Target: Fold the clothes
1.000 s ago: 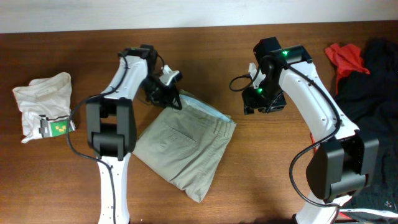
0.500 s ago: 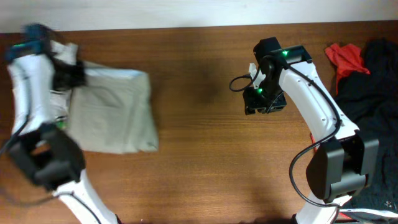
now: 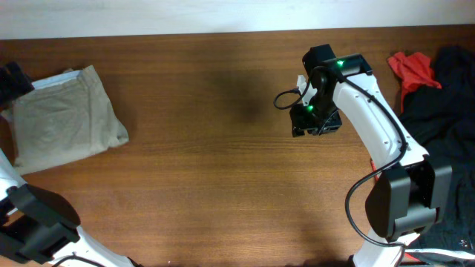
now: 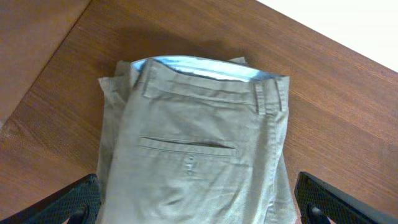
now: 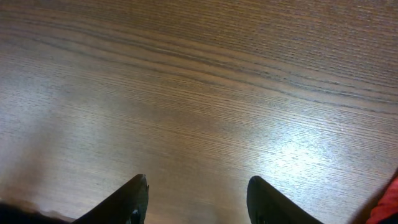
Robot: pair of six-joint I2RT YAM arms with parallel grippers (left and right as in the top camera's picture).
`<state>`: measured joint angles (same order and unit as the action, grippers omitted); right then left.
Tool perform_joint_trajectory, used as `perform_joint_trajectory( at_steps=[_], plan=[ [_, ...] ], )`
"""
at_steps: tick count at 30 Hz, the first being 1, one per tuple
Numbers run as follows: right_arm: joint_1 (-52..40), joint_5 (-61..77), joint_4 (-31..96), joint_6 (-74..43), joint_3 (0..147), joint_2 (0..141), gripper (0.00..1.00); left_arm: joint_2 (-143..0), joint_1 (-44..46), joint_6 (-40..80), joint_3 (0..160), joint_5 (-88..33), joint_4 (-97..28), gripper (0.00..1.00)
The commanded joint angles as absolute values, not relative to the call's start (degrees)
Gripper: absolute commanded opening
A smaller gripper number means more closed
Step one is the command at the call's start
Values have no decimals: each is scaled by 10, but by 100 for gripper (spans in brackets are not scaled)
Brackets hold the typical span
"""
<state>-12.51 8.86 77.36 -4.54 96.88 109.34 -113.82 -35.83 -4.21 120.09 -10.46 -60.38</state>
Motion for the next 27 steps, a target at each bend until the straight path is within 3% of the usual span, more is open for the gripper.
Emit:
perform_joint_trajectory(
  at_steps=[1, 6, 10, 14, 20, 24, 27],
  plan=[
    [-124, 84, 772, -50, 976, 1088, 59, -1139, -344, -32, 1204, -173, -610, 99],
    [-123, 145, 716, -50, 976, 1088, 99, -1139, -203, -43, 1201, -201, -628, 99],
    [-108, 115, 672, -50, 977, 1088, 99, -1139, -66, -44, 1200, -160, -716, 99],
    [-36, 59, 742, -50, 1019, 1074, 99, -1139, 20, -43, 1200, -47, -857, 99],
    [28, 53, 773, -32, 1018, 962, 99, -1130, 23, -37, 1200, -60, -967, 99],
    [30, 42, 766, -33, 980, 852, 99, -1062, 23, -36, 1156, -64, -961, 99],
    [30, 42, 695, -32, 868, 740, 99, -947, 24, -36, 1066, -63, -885, 99]
  ],
)
